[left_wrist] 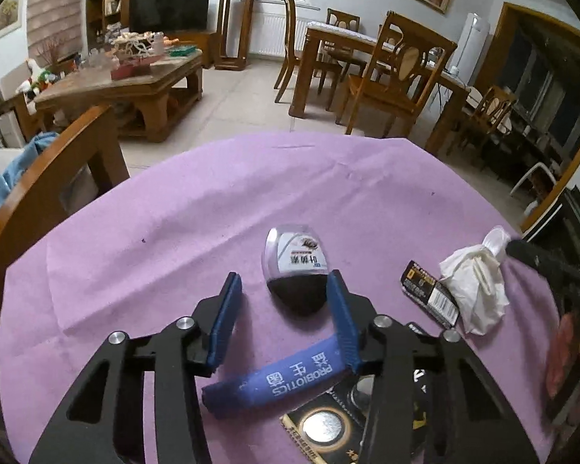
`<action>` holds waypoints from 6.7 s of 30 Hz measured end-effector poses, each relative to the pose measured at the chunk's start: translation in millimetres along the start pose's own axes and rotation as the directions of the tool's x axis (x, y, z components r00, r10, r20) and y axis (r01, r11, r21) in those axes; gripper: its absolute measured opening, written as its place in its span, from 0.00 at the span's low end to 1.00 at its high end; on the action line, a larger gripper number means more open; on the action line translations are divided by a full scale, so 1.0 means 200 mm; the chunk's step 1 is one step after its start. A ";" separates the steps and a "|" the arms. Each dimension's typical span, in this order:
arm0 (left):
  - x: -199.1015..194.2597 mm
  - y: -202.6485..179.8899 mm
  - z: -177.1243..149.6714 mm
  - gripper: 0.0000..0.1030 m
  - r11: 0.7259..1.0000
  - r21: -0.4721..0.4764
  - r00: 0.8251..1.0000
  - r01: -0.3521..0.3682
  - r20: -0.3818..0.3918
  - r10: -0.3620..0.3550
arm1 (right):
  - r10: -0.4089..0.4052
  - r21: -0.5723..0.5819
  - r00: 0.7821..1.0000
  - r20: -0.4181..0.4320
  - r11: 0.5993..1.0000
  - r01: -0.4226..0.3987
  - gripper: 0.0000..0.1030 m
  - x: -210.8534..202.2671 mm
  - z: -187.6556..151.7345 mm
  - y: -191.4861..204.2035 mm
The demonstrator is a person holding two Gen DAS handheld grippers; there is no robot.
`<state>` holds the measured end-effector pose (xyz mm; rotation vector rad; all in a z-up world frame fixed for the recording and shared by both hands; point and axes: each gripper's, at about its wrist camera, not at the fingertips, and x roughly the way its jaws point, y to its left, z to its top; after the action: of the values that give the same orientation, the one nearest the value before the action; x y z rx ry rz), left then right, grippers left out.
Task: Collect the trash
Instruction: 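Move the left tool toward the blue tube while the right tool approaches the white cup, then grasp the white cup with the right tool while the left tool grasps the clear-domed roll-on, then carry the roll-on and white cup over the black bin, then open both tools to drop the roll-on and cup into the bin, then grasp the blue probiotic stick with the left tool while the right tool grasps the tissue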
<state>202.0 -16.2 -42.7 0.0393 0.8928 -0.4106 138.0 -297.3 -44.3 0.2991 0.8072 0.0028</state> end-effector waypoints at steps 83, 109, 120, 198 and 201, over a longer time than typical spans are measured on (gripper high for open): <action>-0.14 -0.22 0.01 0.52 0.990 0.127 0.989 0.068 0.125 -0.084 | 0.329 0.057 0.905 0.270 0.933 -0.356 0.17 -0.45 -0.25 -0.06; -0.53 -1.05 -0.26 0.52 0.892 0.300 0.907 0.337 0.149 -0.393 | 0.193 0.173 0.925 0.328 0.950 -0.259 0.17 -1.20 -0.65 -0.58; -0.36 -1.69 -0.46 0.52 0.752 0.475 0.862 0.456 -0.026 -0.506 | -0.072 0.343 0.932 0.355 0.937 -0.059 0.17 -1.51 -0.95 -1.13; -0.07 -0.07 -0.13 0.72 0.913 0.407 0.997 -0.037 -0.044 0.060 | 0.069 -0.195 0.992 -0.102 0.977 -0.088 0.63 0.07 -0.08 0.36; -0.06 -0.09 -0.13 0.72 0.893 0.443 0.997 -0.081 0.017 0.081 | -0.024 -0.271 0.997 -0.074 0.963 0.003 0.41 0.09 -0.10 0.43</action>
<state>169.9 -24.0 -47.7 0.4975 0.7807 -0.5302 146.8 -207.2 -47.6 0.0348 0.8742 0.1116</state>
